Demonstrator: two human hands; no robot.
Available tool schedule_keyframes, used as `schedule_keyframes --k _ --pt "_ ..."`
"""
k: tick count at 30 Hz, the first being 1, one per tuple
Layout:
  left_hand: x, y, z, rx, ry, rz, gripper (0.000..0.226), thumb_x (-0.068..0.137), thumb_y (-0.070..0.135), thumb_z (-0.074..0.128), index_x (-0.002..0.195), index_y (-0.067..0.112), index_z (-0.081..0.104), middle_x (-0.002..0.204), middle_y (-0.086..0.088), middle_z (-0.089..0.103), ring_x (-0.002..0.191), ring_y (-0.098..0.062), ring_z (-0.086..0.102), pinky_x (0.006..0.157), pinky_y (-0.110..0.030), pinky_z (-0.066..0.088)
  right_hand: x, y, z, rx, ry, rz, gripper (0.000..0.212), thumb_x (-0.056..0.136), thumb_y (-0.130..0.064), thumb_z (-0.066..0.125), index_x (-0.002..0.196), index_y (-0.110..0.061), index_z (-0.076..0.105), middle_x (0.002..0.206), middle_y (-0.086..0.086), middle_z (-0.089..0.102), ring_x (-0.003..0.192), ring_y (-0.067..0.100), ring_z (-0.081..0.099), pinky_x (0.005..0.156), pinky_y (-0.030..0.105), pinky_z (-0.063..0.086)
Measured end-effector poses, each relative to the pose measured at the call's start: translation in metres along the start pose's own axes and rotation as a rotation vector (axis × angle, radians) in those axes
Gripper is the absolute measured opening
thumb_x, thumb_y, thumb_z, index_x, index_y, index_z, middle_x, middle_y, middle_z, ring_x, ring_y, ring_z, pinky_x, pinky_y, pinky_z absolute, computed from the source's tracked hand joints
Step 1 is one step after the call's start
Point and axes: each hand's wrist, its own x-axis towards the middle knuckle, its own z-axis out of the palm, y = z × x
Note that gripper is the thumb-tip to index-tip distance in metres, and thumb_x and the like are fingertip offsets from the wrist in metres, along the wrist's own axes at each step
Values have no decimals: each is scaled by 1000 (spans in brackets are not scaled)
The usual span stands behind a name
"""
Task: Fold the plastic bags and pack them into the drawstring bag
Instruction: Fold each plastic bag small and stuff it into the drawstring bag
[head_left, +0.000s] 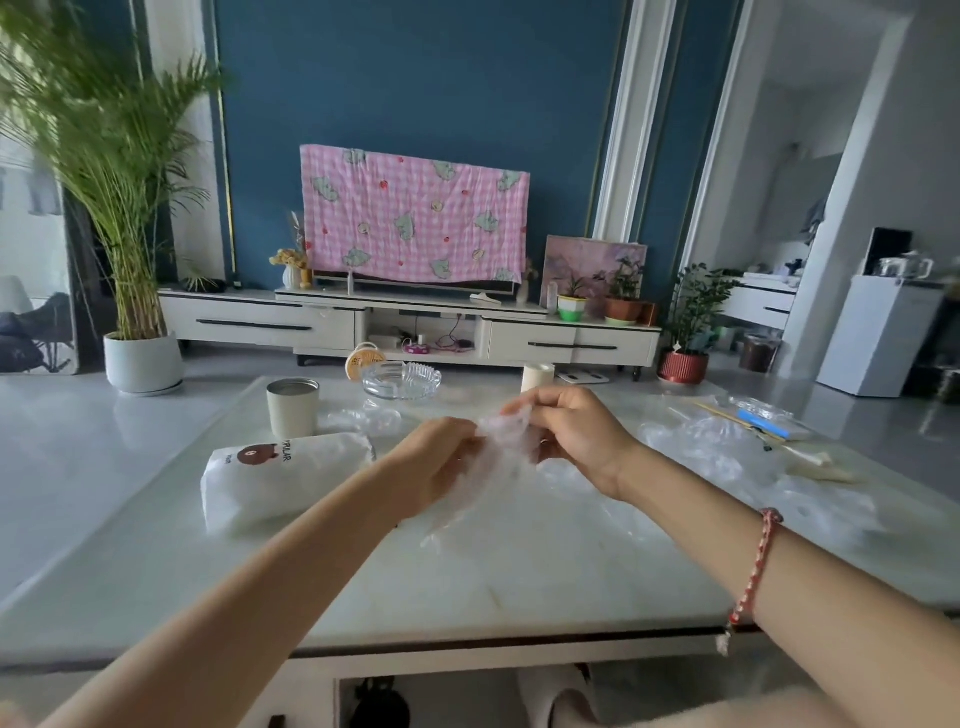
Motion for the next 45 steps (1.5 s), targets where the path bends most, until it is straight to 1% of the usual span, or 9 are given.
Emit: schedule_keyframes --k 5,11,15,18,21,28,39,43,45 --pt "-5 3 3 -280 -185 -92 57 96 38 39 59 1 63 48 -6 58 38 -15 56 40 -14 42 -5 -5 -10 -286 47 -93 45 85 13 34 77 -13 70 77 11 66 46 3 48 48 16 43" --pt "-13 -5 5 -85 -30 -138 22 93 13 50 75 5 60 68 -7 64 55 -15 60 54 -23 48 -9 -1 -20 -203 14 -33 39 87 8 41 114 -11 62 94 6 58 74 13 55 65 20 45" --pt "-17 1 5 -180 66 -111 12 92 9 53 84 2 59 101 -15 64 86 -23 60 78 -27 52 -19 17 -21 -923 24 -478 76 74 -3 68 141 -13 33 139 11 35 125 23 32 100 21 23" --pt "-27 7 13 -166 104 -55 11 94 6 49 85 4 55 79 -8 63 62 -13 63 50 -16 52 -25 33 -7 -1200 54 -914 75 64 -15 81 128 -14 42 129 13 51 116 25 40 97 32 28" --pt "-35 13 24 -122 79 -80 29 94 3 44 65 0 46 41 -6 50 27 -9 48 30 -18 41 -32 37 6 -1009 125 -1058 23 77 -11 63 100 -11 60 97 6 64 90 17 46 78 37 43" --pt "-40 5 35 -166 138 67 23 88 -9 38 71 0 51 64 -11 56 49 -17 58 50 -25 52 -51 23 2 -199 26 -345 16 91 -20 60 77 -14 66 73 1 64 70 8 52 69 21 42" --pt "13 -22 31 -12 16 126 12 89 11 60 78 8 57 71 -7 63 61 -14 63 59 -28 56 7 65 3 -187 60 -6 39 86 -20 62 52 -21 44 52 -13 42 53 4 37 51 16 31" --pt "49 -48 20 -12 39 96 8 92 6 54 88 4 60 73 -7 65 61 -13 64 53 -26 55 20 99 4 -167 111 39 13 85 -19 65 93 -21 55 91 -6 50 80 5 48 68 11 39" --pt "73 -60 7 -10 23 69 12 94 8 51 98 2 60 83 -10 66 68 -16 65 56 -27 55 37 125 4 -101 111 165 59 81 -20 71 130 -19 38 121 2 41 106 12 47 86 19 40"
